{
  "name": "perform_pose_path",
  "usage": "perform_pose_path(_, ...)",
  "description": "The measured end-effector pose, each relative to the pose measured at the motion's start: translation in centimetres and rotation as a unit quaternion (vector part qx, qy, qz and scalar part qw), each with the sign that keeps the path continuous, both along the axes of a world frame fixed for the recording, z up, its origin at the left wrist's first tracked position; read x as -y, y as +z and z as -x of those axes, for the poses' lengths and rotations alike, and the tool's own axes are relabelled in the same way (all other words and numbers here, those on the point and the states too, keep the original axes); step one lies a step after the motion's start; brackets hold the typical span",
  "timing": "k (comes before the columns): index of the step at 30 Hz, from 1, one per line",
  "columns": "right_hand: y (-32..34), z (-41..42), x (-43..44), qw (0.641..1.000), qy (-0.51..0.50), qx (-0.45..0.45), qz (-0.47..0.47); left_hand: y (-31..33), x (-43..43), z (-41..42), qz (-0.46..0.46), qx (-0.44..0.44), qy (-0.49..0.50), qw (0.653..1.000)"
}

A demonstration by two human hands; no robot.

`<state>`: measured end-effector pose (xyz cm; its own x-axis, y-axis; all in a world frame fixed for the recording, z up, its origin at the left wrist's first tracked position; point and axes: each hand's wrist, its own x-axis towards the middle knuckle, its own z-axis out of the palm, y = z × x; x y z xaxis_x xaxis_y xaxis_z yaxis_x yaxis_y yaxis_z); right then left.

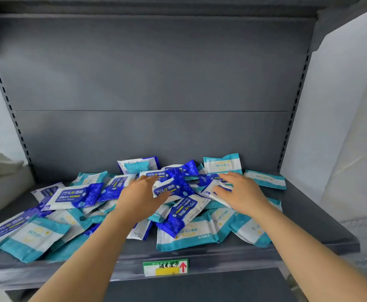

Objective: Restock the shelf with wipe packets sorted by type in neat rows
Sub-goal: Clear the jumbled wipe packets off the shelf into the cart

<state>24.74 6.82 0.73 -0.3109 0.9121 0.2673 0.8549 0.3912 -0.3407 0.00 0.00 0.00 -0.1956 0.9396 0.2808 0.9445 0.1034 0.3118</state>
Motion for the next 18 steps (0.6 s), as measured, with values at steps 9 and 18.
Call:
perform_pose_path(9, -1.0, -4.0, -5.0, 0.984, 0.000, 0.035, 0.173, -1.4, -4.0, -5.3, 0.137, -0.086, 0.052, 0.985)
perform_pose_path(18, -2.1, -8.4, -6.0, 0.974, 0.012, 0.028, 0.226, -1.7, -3.1, -10.1, 0.195, -0.051, 0.079, 0.976)
